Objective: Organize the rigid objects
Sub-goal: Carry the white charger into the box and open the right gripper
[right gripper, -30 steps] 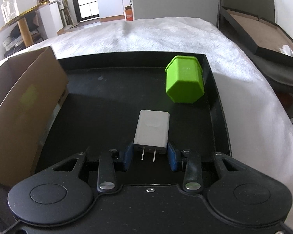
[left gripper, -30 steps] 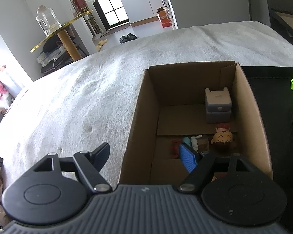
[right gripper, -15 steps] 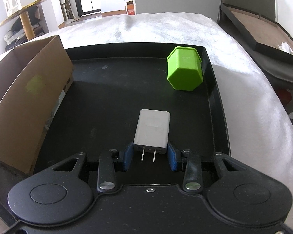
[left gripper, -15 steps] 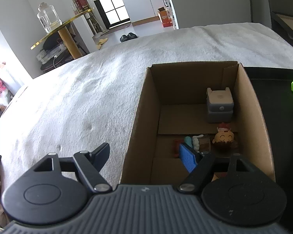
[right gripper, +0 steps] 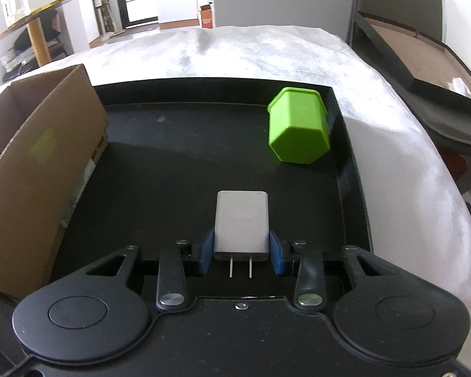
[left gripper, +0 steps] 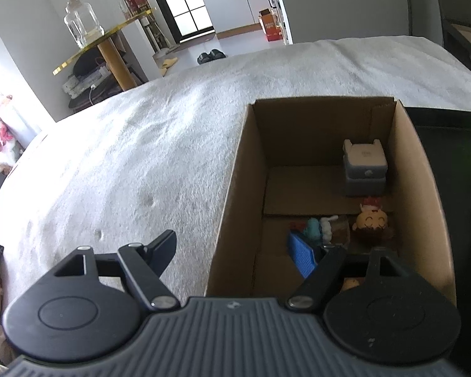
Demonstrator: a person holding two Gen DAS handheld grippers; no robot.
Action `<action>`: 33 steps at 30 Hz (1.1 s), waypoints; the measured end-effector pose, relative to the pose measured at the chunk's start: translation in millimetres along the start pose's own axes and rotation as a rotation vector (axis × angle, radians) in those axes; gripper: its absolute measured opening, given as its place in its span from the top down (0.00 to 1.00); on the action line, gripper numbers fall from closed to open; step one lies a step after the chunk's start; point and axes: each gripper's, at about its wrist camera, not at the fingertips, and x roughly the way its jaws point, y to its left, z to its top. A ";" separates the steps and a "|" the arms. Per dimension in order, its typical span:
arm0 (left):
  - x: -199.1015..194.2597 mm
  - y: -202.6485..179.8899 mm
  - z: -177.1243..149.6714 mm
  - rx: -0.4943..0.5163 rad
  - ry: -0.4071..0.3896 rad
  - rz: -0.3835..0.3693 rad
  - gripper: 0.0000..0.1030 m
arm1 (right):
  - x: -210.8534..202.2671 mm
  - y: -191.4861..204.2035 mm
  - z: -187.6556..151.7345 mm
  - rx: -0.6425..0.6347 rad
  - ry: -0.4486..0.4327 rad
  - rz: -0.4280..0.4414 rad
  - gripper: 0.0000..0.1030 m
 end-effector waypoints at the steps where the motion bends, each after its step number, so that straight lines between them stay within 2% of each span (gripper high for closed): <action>1: -0.9 0.9 -0.6 -0.001 -0.002 -0.001 0.26 | -2.4 1.2 -0.6 -0.008 -0.008 -0.003 0.65; 7: -5.3 9.4 -0.3 -0.028 -0.020 -0.005 0.26 | -20.9 11.7 6.9 -0.014 -0.043 0.021 0.65; 17: -2.4 19.3 -3.7 -0.055 -0.041 -0.020 0.26 | -47.3 39.9 35.6 -0.065 -0.158 0.083 0.65; 23: -0.2 24.2 -8.7 -0.073 -0.053 -0.059 0.27 | -51.0 55.3 50.2 -0.076 -0.197 0.106 0.65; 28: 3.9 25.6 -11.4 -0.082 -0.058 -0.099 0.31 | -54.9 71.1 59.8 -0.123 -0.239 0.113 0.65; 33: 5.6 27.6 -14.0 -0.089 -0.065 -0.135 0.42 | -59.3 87.0 64.6 -0.150 -0.259 0.127 0.65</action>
